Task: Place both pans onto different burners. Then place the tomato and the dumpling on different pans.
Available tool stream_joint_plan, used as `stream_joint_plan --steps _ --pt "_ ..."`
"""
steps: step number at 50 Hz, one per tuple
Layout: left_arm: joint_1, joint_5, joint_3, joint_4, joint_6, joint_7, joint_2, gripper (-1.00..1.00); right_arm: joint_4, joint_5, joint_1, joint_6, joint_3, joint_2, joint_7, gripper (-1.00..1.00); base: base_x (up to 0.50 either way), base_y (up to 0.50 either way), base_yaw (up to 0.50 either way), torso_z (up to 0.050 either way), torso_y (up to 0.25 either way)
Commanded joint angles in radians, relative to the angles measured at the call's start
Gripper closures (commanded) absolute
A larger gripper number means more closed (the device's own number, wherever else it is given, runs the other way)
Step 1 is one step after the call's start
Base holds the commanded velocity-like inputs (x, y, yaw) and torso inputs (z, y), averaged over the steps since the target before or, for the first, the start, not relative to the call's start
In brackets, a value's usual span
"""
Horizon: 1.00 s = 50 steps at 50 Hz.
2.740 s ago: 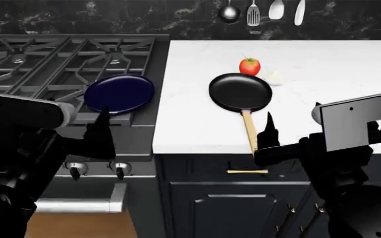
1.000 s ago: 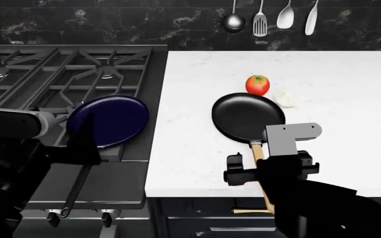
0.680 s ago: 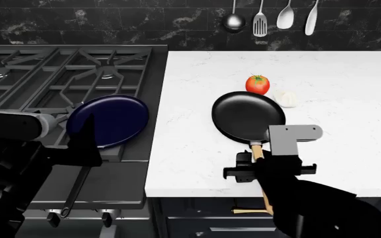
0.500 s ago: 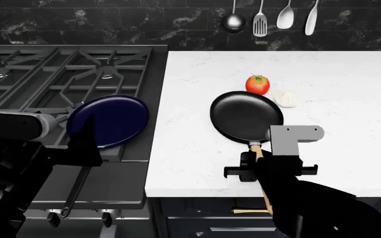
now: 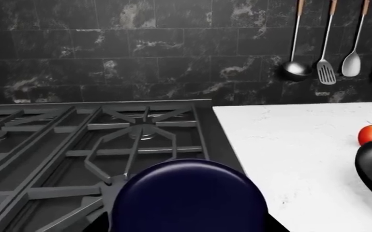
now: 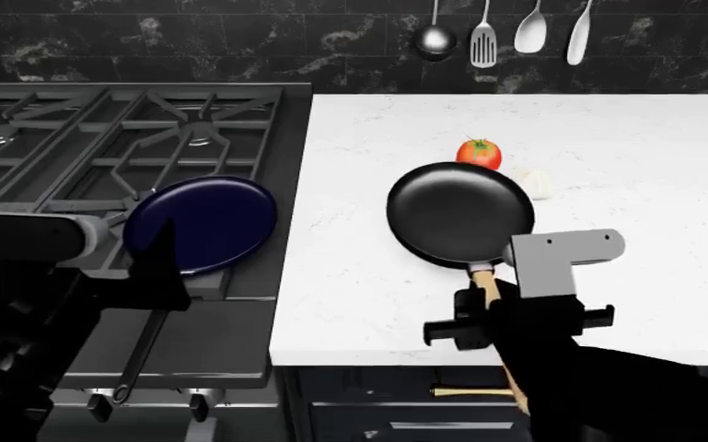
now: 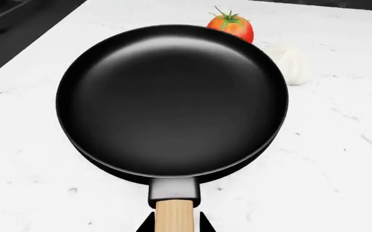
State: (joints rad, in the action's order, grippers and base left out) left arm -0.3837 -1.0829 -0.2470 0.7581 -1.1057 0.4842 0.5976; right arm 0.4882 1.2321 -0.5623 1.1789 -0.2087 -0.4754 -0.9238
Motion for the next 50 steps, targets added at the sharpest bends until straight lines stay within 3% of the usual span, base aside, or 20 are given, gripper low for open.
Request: stream_joint_plan --steps 1,9,12,16,23,32,40,50 --pt "-0.007 0.034 0.036 -0.027 0.001 0.003 0.003 -1.00 0.145 0.171 -0.104 0.131 0.075 -0.047 -0.164 1.00 0.00 0.00 0.00 0.000 0.000" --pt "-0.075 0.017 0.097 -0.087 -0.053 0.014 -0.003 -1.00 0.152 0.248 -0.150 0.155 0.087 -0.074 -0.227 1.00 0.00 0.00 0.00 0.000 0.003" --pt "-0.148 -0.075 0.099 -0.145 -0.140 0.063 -0.022 -1.00 0.147 0.246 -0.151 0.152 0.085 -0.077 -0.226 1.00 0.00 0.00 0.00 0.000 0.000" --pt "-0.283 -0.283 0.071 -0.256 -0.294 0.236 -0.052 -1.00 0.136 0.222 -0.150 0.141 0.082 -0.079 -0.206 1.00 0.00 0.00 0.00 0.000 0.003" --pt "-0.258 -0.330 0.083 -0.294 -0.315 0.287 -0.068 -1.00 0.129 0.198 -0.144 0.125 0.079 -0.083 -0.190 1.00 0.00 0.00 0.00 0.000 0.003" --pt "-0.224 -0.518 0.065 -0.282 -0.346 0.513 -0.079 -1.00 0.127 0.203 -0.145 0.122 0.069 -0.083 -0.196 1.00 0.00 0.00 0.00 0.002 0.002" --pt "-0.206 -0.700 0.107 -0.245 -0.322 0.709 -0.027 -1.00 0.136 0.218 -0.142 0.118 0.074 -0.100 -0.201 1.00 0.00 0.00 0.00 0.000 0.001" --pt "-0.226 -0.685 0.153 -0.287 -0.310 0.730 -0.020 -1.00 0.152 0.242 -0.129 0.116 0.083 -0.123 -0.225 1.00 0.00 0.00 0.00 0.001 0.003"
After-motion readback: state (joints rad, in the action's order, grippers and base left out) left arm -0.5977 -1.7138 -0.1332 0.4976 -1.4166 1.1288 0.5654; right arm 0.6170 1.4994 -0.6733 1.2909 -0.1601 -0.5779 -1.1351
